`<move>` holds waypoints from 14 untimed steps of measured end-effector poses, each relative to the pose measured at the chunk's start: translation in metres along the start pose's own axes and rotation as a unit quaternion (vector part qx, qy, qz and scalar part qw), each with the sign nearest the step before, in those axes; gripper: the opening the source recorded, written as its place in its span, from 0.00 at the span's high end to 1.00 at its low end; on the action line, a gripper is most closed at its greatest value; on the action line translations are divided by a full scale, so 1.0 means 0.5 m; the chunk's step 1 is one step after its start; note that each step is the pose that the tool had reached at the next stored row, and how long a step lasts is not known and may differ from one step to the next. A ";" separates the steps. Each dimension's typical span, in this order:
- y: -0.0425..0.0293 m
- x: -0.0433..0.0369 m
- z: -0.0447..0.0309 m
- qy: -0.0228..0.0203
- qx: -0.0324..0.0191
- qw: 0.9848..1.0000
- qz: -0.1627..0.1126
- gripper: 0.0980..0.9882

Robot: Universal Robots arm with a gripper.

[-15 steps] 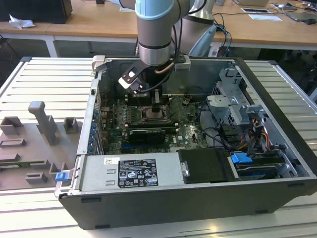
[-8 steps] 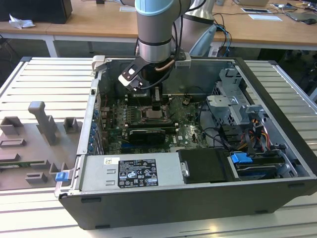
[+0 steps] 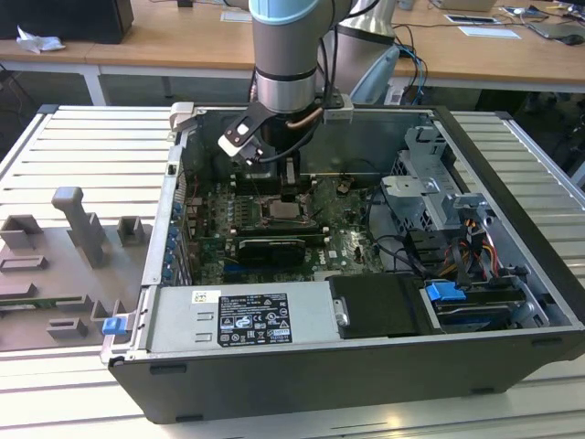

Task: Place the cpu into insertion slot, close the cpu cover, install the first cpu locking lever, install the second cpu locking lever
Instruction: 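Close the cpu cover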

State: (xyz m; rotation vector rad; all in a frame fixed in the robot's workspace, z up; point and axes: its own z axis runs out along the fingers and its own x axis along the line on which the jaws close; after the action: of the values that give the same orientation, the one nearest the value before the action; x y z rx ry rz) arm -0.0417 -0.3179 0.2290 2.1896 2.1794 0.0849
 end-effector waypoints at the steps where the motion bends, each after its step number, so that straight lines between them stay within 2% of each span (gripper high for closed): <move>1: 0.000 0.000 -0.003 0.000 0.000 1.000 0.000 0.99; 5: 0.002 0.000 -0.007 0.000 0.000 1.000 0.001 0.99; 9: 0.015 0.000 -0.006 0.000 0.000 1.000 0.002 0.99; 14: 0.016 0.000 -0.010 0.000 0.000 1.000 0.002 0.99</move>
State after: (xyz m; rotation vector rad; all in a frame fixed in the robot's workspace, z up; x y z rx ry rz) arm -0.0340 -0.3178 0.2346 2.1941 2.1749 0.0838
